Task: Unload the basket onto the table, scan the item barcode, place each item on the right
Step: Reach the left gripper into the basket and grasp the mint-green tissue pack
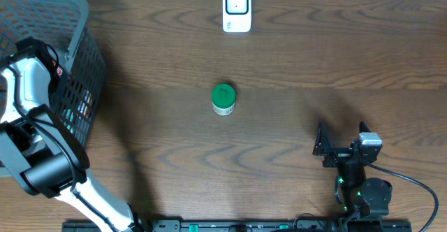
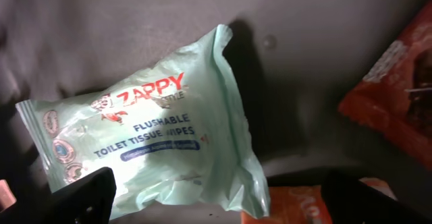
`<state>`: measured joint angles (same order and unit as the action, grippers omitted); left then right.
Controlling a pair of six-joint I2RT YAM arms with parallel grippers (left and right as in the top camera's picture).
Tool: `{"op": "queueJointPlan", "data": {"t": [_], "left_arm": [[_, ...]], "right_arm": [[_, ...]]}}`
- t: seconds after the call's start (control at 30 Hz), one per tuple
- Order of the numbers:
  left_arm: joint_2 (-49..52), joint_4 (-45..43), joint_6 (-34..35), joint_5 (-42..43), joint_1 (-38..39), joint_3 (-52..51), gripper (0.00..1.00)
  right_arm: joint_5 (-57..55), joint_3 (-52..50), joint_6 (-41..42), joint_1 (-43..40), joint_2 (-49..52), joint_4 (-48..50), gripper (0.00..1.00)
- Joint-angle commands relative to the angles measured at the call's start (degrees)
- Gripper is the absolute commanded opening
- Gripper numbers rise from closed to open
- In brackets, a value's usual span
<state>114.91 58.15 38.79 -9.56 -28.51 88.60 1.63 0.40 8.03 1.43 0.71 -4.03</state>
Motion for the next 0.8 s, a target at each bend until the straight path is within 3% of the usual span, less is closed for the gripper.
{"op": "queueJointPlan", "data": {"t": [0.0,0.27,0.77], "left_arm": [[-1.44,0.04,3.87,0.17,-0.55,0.55,0.98],[-1.49,-0.98,10.62,0.94,-1.40,0.55,0.98],[4.72,-2.71,9.75,-5.01,-2.56,0.44,0.98]], "right_arm": [[-0.24,-0.09,0.04,0.44,-0.28,-0.20,0.99],[-0.24,-0.09,0.04,0.44,-0.28,-0.20,0.99],[-0.24,-0.09,0.04,0.44,-0.28,-0.20,0.99]]}}
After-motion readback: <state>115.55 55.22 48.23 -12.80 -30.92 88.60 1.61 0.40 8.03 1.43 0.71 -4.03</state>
